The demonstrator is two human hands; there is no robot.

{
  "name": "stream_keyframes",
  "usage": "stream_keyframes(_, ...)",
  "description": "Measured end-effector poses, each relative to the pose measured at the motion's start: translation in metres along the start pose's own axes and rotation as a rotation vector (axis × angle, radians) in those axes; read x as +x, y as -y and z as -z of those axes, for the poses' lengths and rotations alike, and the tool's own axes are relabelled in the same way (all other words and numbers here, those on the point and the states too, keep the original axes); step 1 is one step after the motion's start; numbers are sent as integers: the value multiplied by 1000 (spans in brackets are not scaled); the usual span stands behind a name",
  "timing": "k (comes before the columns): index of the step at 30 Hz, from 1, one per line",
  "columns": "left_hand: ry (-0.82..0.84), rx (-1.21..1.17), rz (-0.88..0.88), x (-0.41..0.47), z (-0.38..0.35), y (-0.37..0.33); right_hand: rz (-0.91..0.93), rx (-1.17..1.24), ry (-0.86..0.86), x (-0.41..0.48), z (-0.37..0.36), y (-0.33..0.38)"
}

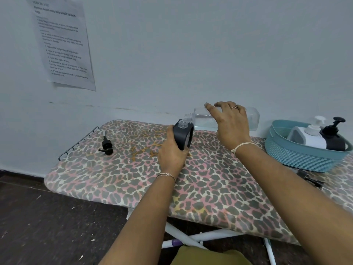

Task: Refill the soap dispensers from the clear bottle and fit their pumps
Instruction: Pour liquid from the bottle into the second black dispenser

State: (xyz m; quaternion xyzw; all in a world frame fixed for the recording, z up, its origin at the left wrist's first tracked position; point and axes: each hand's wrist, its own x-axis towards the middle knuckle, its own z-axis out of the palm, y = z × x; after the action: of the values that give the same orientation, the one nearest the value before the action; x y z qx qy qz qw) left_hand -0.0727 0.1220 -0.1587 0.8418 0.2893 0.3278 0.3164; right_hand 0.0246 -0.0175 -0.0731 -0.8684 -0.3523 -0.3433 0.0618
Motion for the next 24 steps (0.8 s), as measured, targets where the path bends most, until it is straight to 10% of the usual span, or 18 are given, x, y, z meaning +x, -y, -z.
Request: stream_keyframes(24,62,15,-8,-5,8,-3,11,15,22,-1,1,-2)
